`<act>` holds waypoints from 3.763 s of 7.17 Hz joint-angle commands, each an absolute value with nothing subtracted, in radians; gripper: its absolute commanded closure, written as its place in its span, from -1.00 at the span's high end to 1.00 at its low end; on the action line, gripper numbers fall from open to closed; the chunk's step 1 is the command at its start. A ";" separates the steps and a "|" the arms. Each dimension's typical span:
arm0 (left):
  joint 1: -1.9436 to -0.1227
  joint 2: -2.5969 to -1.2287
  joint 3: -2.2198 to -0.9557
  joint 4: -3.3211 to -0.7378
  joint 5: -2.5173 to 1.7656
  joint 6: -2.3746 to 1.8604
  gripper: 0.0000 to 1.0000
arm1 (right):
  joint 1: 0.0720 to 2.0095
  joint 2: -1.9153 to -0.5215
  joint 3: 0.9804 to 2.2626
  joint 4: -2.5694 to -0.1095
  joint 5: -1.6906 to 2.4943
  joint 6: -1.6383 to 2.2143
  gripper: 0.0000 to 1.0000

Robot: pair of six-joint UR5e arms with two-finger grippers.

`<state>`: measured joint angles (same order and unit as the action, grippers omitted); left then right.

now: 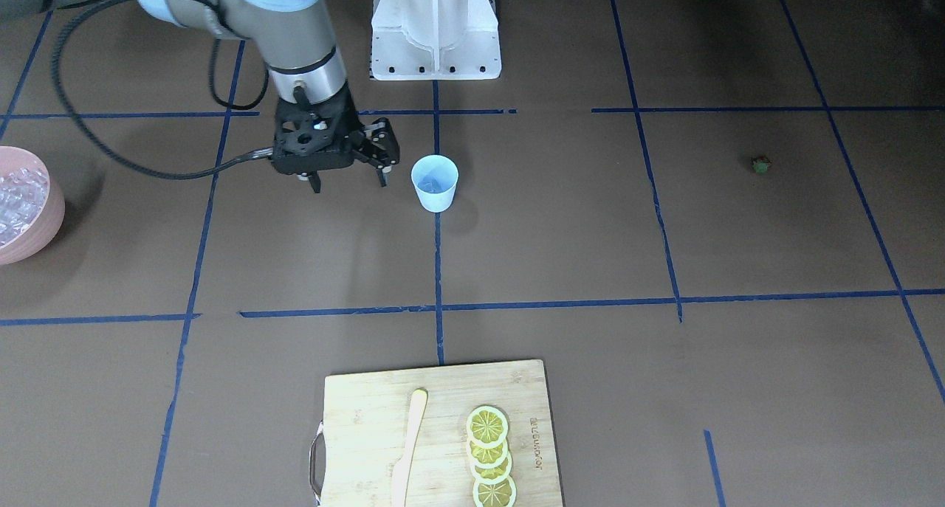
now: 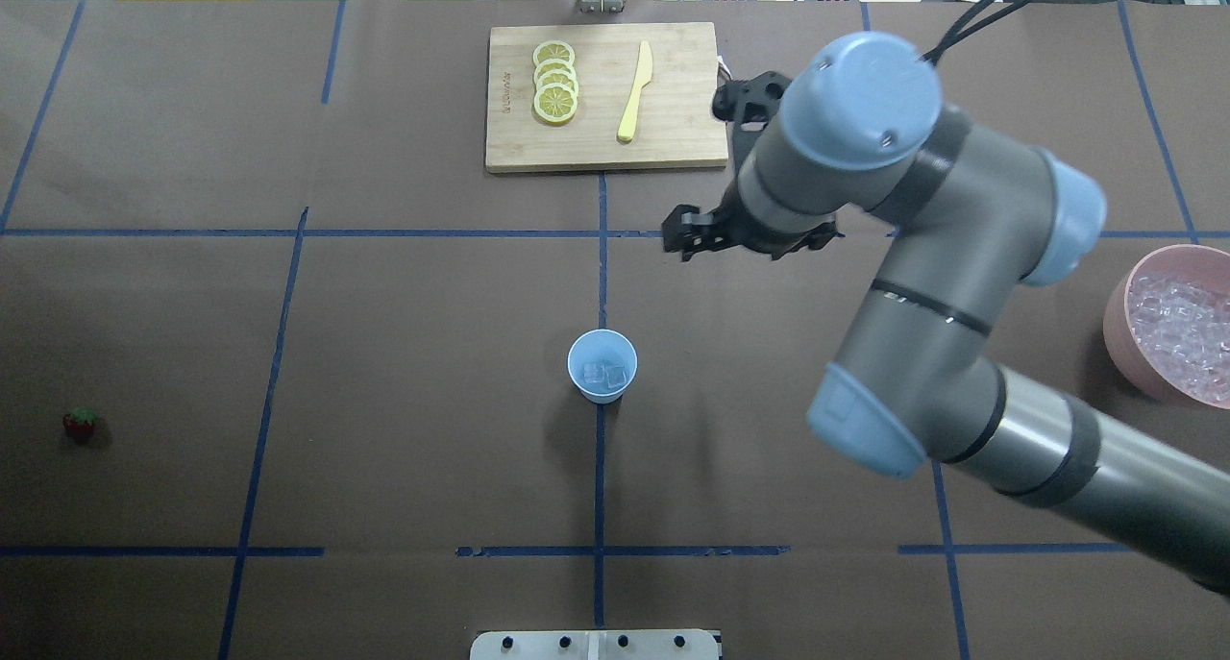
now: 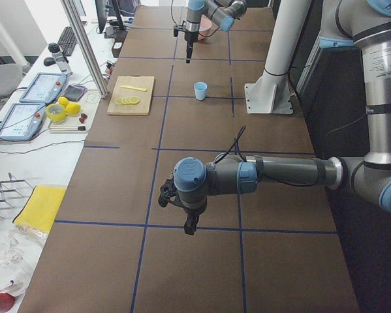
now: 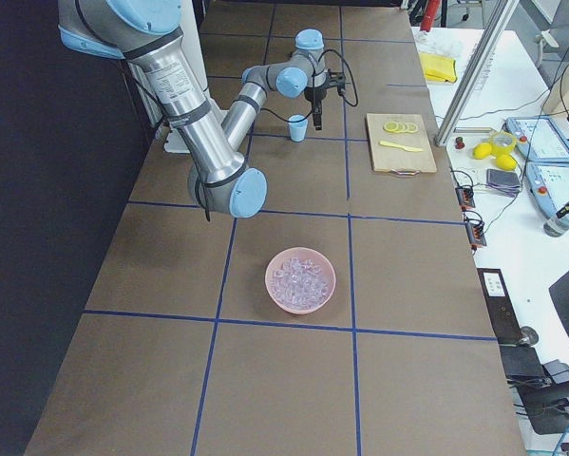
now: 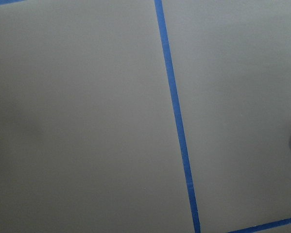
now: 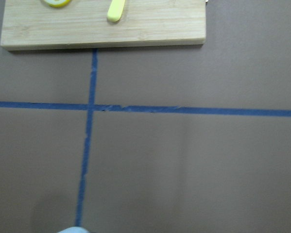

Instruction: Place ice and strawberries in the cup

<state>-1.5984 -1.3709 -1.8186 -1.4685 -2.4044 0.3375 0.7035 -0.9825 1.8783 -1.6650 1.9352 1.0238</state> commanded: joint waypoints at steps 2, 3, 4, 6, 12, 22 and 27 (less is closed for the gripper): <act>-1.598 -1.388 -1.835 -1.612 -2.405 0.334 1.00 | 1.030 -1.268 1.952 -1.652 2.173 0.499 0.98; -1.598 -1.390 -1.838 -1.614 -2.405 0.334 1.00 | 1.145 -1.364 1.957 -1.652 2.248 0.310 0.99; -1.597 -1.400 -1.833 -1.612 -2.405 0.334 1.00 | 1.270 -1.467 1.957 -1.654 2.294 0.097 0.98; -1.595 -1.459 -1.821 -1.603 -2.407 0.333 1.00 | 1.501 -1.610 1.927 -1.664 2.353 -0.215 0.98; -1.449 -1.453 -1.926 -1.635 -2.436 0.010 1.00 | 1.637 -1.801 1.850 -1.652 2.341 -0.239 0.98; -0.827 -1.299 -1.732 -2.434 -1.985 -0.816 1.00 | 1.637 -1.813 1.852 -1.651 2.341 -0.241 0.98; -0.756 -1.276 -1.732 -2.441 -1.968 -0.847 1.00 | 1.637 -1.813 1.852 -1.651 2.339 -0.242 0.98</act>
